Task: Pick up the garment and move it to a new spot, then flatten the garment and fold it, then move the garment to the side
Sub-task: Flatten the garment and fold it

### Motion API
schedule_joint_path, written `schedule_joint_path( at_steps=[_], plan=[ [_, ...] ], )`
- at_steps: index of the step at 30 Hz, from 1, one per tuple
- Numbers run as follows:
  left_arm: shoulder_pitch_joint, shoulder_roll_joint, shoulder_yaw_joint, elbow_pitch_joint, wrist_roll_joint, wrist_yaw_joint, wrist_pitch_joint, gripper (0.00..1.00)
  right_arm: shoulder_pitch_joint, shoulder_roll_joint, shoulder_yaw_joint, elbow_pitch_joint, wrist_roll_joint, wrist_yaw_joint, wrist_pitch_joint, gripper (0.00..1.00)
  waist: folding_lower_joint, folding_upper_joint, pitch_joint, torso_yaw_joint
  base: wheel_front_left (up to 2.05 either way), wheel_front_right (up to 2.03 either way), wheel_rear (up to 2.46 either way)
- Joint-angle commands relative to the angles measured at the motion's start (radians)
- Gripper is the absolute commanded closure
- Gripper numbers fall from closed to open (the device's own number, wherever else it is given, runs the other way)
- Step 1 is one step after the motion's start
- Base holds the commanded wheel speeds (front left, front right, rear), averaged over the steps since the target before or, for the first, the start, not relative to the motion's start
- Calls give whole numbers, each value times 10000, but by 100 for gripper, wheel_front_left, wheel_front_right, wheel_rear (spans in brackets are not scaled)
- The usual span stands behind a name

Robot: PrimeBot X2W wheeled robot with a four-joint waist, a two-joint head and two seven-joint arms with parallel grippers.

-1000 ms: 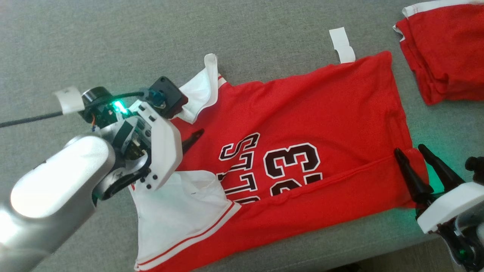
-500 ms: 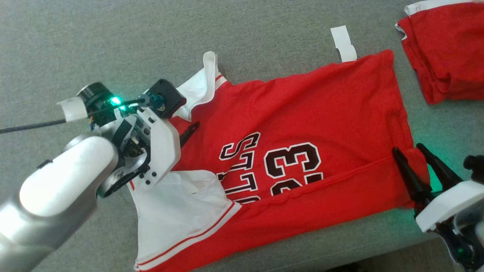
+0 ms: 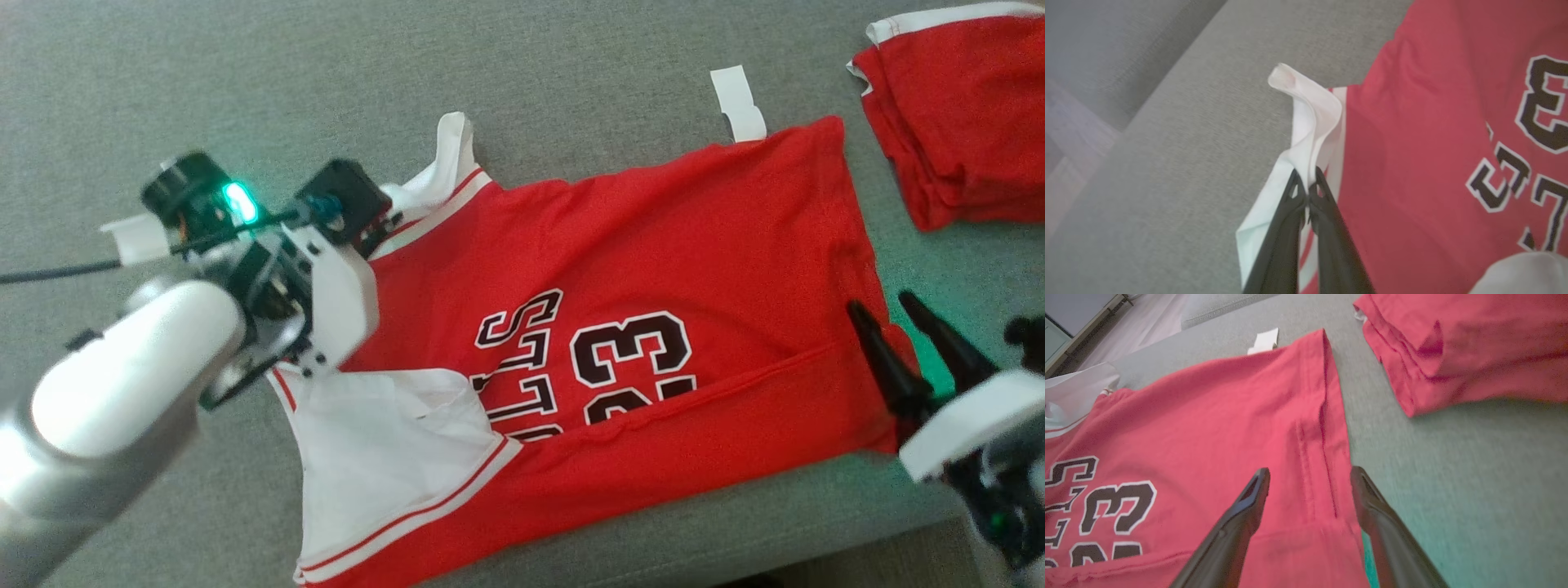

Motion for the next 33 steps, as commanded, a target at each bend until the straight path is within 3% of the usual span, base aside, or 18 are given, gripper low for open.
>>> schedule_joint_path(
  at_steps=[1, 7, 12, 19, 23, 24, 26, 30, 31, 33],
  plan=[
    [-700, 404, 551, -218, 198, -17, -125, 100, -344, -448, 97, -327, 26, 67, 65, 0, 0, 0, -28, 23, 0, 0, 0],
    [-1161, 481, 712, 308, 607, -11, -685, 100, -2221, -539, 533, 132, 352, 67, 1321, 0, 0, 0, -48, 141, 0, 0, 0],
    [-1542, 281, 680, 781, 826, -108, -1006, 100, -4040, -509, 880, 1676, 278, 67, 2448, 0, 0, 0, 77, 347, 0, 0, 0],
    [-1844, -51, 563, 1257, 879, -232, -1252, 100, -5600, -217, 1544, 3406, 232, 67, 2873, 0, 0, 0, 192, 606, 0, 0, 0],
    [-1905, -145, 528, 1470, 817, -280, -1352, 100, -5914, -186, 1935, 3882, 582, 67, 2948, 9, 0, 0, 188, 706, 0, 0, 0],
    [-1916, -168, 524, 1512, 800, -286, -1373, 100, -5961, -197, 2016, 3962, 651, 67, 2918, 15, 0, 0, 184, 729, 0, 0, 0],
    [-1946, -208, 505, 1574, 796, -296, -1420, 100, -6058, -225, 2151, 4097, 784, 67, 2776, 35, 0, 0, 181, 780, 0, 0, 0],
    [-1982, -258, 487, 1698, 780, -310, -1549, 100, -6233, -324, 2419, 4311, 1003, 67, 2445, 94, 0, 0, 186, 880, 0, 0, 0],
    [-1981, -256, 483, 1732, 774, -314, -1586, 100, -6277, -342, 2488, 4352, 1066, 67, 2380, 100, 0, 0, 189, 902, 0, 0, 0],
    [-2002, -240, 475, 1812, 774, -330, -1668, 100, -6381, -391, 2607, 4440, 1159, 67, 2192, 100, 0, 0, 200, 939, 0, 0, 0]
  ],
)
